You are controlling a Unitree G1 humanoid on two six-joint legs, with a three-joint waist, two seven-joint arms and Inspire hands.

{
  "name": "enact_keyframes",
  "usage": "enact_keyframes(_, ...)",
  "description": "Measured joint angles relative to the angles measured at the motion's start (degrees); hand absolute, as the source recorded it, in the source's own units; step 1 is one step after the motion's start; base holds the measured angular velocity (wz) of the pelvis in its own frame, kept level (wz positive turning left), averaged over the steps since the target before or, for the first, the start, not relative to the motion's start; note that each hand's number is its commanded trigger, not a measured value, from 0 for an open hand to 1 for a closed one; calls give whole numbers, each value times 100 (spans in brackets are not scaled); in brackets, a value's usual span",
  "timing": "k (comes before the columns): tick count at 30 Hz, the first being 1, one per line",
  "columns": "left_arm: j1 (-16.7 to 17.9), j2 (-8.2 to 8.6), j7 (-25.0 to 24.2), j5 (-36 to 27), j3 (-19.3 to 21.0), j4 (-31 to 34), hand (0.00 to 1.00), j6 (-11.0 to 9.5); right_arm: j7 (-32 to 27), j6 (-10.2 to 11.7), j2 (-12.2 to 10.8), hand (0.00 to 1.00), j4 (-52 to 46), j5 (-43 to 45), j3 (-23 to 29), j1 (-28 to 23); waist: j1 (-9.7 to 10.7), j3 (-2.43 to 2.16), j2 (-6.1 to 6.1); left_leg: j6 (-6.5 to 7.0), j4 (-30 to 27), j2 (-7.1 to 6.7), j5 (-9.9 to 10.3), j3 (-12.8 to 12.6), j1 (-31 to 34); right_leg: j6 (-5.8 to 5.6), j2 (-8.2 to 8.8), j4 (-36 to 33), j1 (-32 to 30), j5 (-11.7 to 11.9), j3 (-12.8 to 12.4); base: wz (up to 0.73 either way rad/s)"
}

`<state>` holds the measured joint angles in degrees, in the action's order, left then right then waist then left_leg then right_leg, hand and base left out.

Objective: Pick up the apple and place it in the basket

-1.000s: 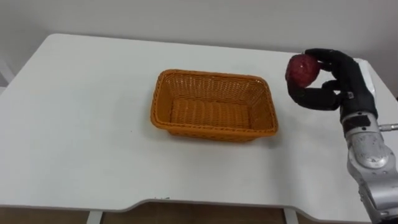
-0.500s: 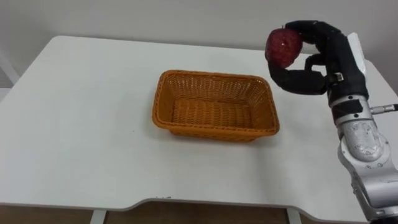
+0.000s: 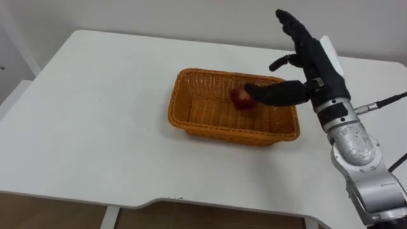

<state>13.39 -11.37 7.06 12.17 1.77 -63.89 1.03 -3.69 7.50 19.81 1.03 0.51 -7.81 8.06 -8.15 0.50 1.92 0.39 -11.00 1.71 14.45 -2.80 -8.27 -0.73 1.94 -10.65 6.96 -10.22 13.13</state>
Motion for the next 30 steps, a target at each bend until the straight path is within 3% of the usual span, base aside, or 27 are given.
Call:
enact_keyframes(6, -14, 1, 13, 1, -35, 3, 0, -6, 16, 0, -118, 0, 0, -2, -6, 0, 12, -46, 96, 1, 13, -3, -1, 44, -22, 0, 3, 22, 49, 0, 48, 4)
enact_keyframes(17, -27, 1, 22, -7, -68, 10, 0, -24, 9, 0, -160, 0, 14, -21, 0, -7, 64, -20, 139, -1, -16, -8, -1, 34, -42, -11, 6, 87, 118, 7, 46, 0)
enact_keyframes(23, 93, -13, 22, -13, -63, -30, 0, -22, -279, 0, -146, 0, 16, -7, 70, -12, 260, -16, 144, -1, -28, -11, -1, 41, -23, -11, 13, 85, 122, 7, 86, 1)
enact_keyframes(26, 146, 6, 15, -4, 76, -27, 0, -21, -575, 1, -148, 0, 15, 135, 475, -52, 351, -38, 184, -1, -25, -8, -1, 33, 30, -11, 14, 63, 55, 7, 90, 0)
enact_keyframes(30, 322, 23, 18, -10, 390, -17, 0, -32, -1414, 34, -143, 0, -4, 121, 1453, -157, 490, -45, 179, -1, -38, -9, -1, 2, 58, -11, 14, 61, 18, 7, 83, -1)
